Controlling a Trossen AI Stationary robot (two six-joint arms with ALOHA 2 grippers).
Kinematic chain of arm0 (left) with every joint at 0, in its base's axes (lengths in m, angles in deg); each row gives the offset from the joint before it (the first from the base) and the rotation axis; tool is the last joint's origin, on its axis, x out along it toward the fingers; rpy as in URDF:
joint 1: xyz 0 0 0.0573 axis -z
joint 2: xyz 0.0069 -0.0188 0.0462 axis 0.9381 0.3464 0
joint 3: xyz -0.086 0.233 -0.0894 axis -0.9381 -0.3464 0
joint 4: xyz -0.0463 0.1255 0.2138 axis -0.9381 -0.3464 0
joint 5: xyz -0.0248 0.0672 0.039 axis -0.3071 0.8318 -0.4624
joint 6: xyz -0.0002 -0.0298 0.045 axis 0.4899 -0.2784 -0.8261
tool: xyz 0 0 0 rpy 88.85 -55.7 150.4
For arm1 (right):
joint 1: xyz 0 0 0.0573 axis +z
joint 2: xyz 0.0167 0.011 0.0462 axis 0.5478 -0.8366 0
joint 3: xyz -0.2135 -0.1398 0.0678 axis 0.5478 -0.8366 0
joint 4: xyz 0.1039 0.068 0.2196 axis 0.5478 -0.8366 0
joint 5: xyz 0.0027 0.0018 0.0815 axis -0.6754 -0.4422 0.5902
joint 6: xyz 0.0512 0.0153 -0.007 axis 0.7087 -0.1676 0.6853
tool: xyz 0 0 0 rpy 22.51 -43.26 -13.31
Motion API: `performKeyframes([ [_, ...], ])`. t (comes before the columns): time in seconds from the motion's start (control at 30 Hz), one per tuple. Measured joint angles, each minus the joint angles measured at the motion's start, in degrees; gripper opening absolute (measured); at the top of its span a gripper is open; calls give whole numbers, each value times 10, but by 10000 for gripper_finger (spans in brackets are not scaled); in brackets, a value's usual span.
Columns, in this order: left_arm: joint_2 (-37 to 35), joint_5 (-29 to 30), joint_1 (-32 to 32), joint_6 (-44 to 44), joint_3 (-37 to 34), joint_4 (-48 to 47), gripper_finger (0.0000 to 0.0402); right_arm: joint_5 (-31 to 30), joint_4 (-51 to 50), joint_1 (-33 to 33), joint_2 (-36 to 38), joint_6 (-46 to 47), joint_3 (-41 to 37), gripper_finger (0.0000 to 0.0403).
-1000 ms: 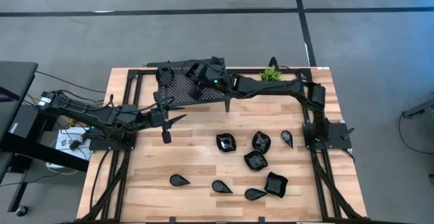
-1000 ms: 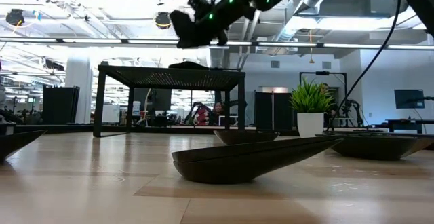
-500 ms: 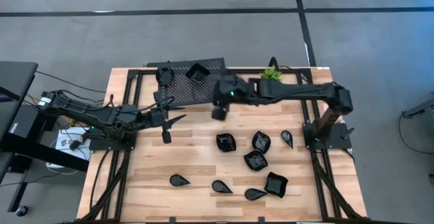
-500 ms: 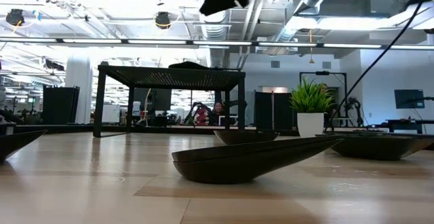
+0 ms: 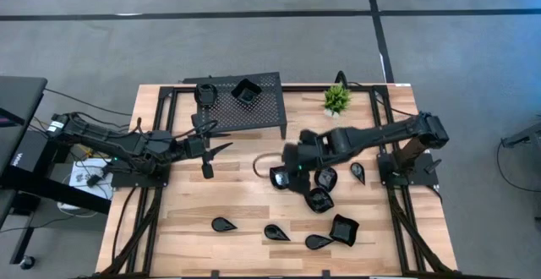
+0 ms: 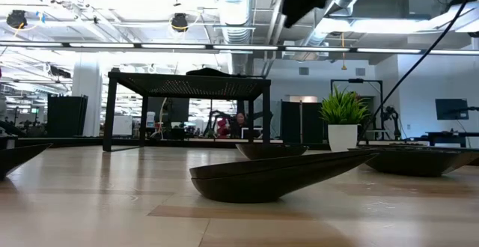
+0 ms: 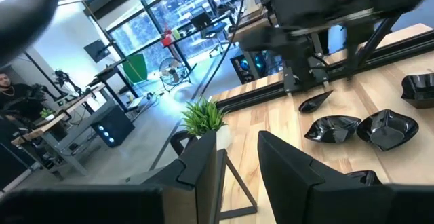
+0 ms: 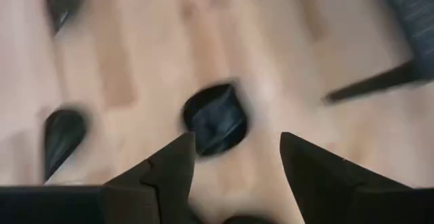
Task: Pick & Place Mini shaped plates
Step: Stack the black distorted square plate on top of the black distorted square plates on the shelf
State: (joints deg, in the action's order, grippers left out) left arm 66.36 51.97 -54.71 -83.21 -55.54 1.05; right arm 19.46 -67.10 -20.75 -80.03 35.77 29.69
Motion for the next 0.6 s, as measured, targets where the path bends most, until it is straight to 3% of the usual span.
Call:
performKeyframes([
  [0.23,0,0,0,0,0,0,111,137,-12,69,0,191,-36,194],
  [0.6,0,0,0,0,0,0,111,142,9,199,0,480,-107,176],
])
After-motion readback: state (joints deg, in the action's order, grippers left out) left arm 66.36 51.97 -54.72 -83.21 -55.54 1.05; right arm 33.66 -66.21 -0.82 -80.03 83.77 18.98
